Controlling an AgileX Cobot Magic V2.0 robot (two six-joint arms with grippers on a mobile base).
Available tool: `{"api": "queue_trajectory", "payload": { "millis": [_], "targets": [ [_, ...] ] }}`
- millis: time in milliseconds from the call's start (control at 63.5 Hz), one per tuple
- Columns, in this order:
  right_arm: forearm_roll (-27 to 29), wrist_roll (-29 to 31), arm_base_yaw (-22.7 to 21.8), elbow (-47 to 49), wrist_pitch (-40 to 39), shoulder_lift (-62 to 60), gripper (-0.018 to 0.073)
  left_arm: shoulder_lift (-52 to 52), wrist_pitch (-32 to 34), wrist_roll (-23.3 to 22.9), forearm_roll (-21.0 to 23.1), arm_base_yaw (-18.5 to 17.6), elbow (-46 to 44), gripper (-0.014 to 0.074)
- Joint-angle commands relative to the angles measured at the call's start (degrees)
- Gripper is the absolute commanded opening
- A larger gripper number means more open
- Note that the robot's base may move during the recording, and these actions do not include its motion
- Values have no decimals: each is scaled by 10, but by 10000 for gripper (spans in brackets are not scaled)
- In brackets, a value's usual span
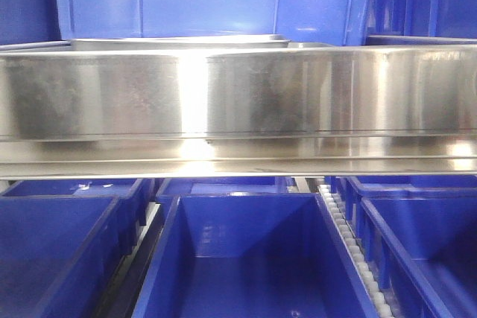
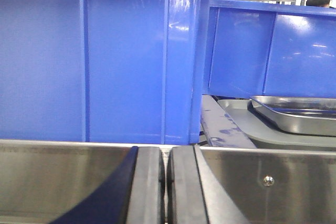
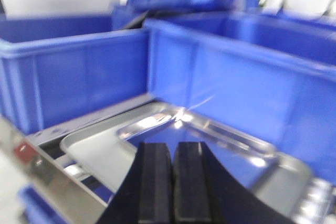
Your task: Stack silver trays without gaps
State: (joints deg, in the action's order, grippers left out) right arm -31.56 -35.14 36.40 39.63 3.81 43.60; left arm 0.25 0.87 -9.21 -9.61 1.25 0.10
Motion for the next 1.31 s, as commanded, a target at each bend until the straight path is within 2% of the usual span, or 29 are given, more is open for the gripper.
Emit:
{"api": "queue_trajectory", "payload": {
  "millis": [0, 126, 299, 630, 1181, 1291],
  "targets": [
    [0, 3, -48, -62, -80, -64, -78, -3, 7, 0, 0, 3, -1, 11],
    [0, 3, -123, -149, -118, -153, -78, -3, 7, 0, 0, 3, -1, 11],
    [0, 3, -231, -242, -128, -241, -78, -3, 7, 0, 0, 3, -1, 11],
    [1, 3, -376, -354, -163, -345, -78, -3, 7, 0, 0, 3, -1, 11],
    [0, 3, -456, -396, -158, -415, -78, -3, 7, 0, 0, 3, -1, 11],
    [-11, 3, -459, -396, -159, -436, -78, -3, 7, 0, 0, 3, -1, 11]
  ]
}}
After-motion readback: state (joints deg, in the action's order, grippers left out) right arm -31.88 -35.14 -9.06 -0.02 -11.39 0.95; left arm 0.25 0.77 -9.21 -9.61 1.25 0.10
